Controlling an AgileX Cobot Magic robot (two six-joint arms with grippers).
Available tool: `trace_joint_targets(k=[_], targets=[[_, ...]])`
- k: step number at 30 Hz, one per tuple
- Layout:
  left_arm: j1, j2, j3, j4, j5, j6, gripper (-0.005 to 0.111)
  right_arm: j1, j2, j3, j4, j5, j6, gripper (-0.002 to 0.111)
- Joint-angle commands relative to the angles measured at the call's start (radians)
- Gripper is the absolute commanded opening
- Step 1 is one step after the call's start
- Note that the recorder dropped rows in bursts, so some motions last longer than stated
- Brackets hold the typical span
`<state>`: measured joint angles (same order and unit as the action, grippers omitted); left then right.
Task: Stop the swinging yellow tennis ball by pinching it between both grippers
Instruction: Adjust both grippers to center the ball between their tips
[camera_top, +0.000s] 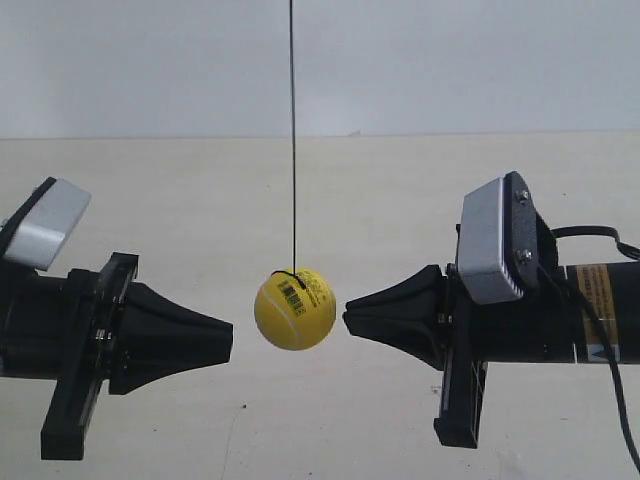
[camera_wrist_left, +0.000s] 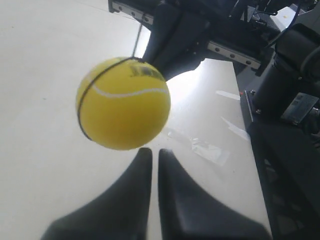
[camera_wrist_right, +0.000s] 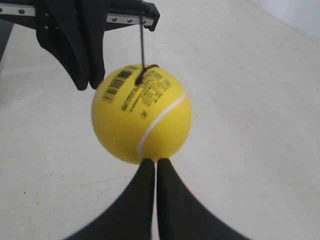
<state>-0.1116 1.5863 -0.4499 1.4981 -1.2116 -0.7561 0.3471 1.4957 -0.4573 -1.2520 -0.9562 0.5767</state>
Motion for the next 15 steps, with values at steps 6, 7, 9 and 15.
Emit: trace_joint_targets(k=[6,7,9,15], targets=[[-0.006,0.001,-0.004,-0.032,-0.009,0.042,0.005,0.001,-0.009,-0.005,-0.011,-0.037,-0.004,0.0],[-0.006,0.001,-0.004,-0.038,-0.009,0.046,0.005,0.001,-0.009,-0.005,-0.011,-0.043,-0.01,0.0],[-0.006,0.001,-0.004,-0.045,-0.009,0.064,0.005,0.001,-0.009,-0.005,-0.003,-0.044,-0.016,0.0],[-0.006,0.001,-0.004,-0.072,-0.009,0.091,0.005,0.001,-0.009,-0.005,0.035,0.005,-0.042,0.0]])
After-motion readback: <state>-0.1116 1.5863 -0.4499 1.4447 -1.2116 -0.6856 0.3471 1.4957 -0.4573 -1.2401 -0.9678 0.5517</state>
